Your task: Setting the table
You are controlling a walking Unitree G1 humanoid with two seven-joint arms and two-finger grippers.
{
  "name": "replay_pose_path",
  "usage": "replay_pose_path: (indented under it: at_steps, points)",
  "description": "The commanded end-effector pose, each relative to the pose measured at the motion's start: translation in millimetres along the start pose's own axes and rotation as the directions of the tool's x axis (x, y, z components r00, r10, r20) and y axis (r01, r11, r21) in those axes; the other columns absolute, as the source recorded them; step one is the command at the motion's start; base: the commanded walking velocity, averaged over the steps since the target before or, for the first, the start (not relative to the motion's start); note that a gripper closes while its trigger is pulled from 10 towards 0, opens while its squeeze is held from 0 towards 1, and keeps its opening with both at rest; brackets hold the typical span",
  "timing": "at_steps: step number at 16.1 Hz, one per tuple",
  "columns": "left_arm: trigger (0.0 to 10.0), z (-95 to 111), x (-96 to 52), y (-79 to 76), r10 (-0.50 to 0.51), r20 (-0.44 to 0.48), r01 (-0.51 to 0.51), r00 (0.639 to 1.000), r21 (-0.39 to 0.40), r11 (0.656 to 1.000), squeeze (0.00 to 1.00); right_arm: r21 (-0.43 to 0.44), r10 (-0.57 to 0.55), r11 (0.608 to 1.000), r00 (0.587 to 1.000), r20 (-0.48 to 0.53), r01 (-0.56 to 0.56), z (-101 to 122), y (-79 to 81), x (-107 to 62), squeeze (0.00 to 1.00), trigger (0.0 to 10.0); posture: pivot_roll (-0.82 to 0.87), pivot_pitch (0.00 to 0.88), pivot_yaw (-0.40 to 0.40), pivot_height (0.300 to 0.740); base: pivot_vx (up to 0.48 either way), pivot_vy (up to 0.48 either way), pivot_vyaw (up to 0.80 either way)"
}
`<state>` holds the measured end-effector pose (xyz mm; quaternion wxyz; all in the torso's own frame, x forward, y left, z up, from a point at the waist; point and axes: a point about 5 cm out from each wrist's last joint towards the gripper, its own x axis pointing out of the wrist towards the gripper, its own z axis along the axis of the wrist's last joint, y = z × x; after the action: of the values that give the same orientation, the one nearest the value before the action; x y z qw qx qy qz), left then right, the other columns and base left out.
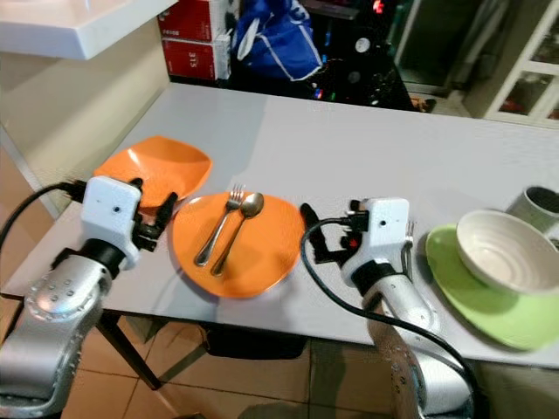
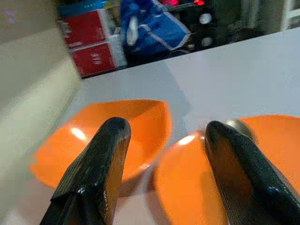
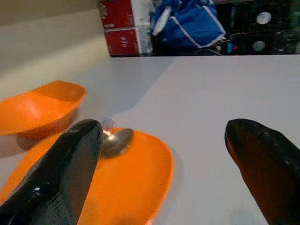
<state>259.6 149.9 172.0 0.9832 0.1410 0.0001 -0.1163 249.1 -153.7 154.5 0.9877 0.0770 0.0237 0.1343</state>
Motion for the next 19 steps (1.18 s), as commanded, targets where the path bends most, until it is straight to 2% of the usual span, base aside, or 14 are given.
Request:
replay_pose_path:
  at_steps: [1,6,11,14,19]
  points:
    - [10.0,4,-2.7,-0.6,0.001,0.005,-0.002,1.000,0.007,1.000,0.00,0.001,0.001,1.000,1.000,0.007,-0.001,2,-2.3,-0.9,0.00,10.0,0.03,0.000,-0.040,0.740,0.000,0.379,0.00]
    - [10.0,5,-4.1,7.1,0.019,0.003,-0.019,1.000,0.019,1.000,0.00,0.009,0.007,1.000,1.000,0.012,-0.008,2,-0.1,2.2,0.00,10.0,0.03,0.000,-0.036,0.740,0.000,0.373,0.00]
    - [10.0,5,-5.2,6.0,0.022,-0.004,-0.022,1.000,0.016,1.000,0.00,0.005,0.000,1.000,1.000,0.008,0.000,2,-3.2,-0.1,0.00,10.0,0.04,0.000,-0.043,0.740,0.000,0.370,0.00]
    - [10.0,5,-4.3,14.0,0.066,-0.004,-0.066,0.998,0.011,0.998,0.00,-0.012,0.022,1.000,1.000,0.015,-0.022,4,1.6,4.5,0.00,10.0,0.03,0.000,-0.048,0.740,0.000,0.369,0.00]
    - [10.0,7,-5.4,18.8,0.076,-0.007,-0.075,0.997,0.023,0.997,0.00,0.004,0.036,0.999,0.999,0.013,-0.036,2,5.8,4.0,0.00,10.0,0.05,0.000,-0.047,0.740,0.000,0.364,0.00]
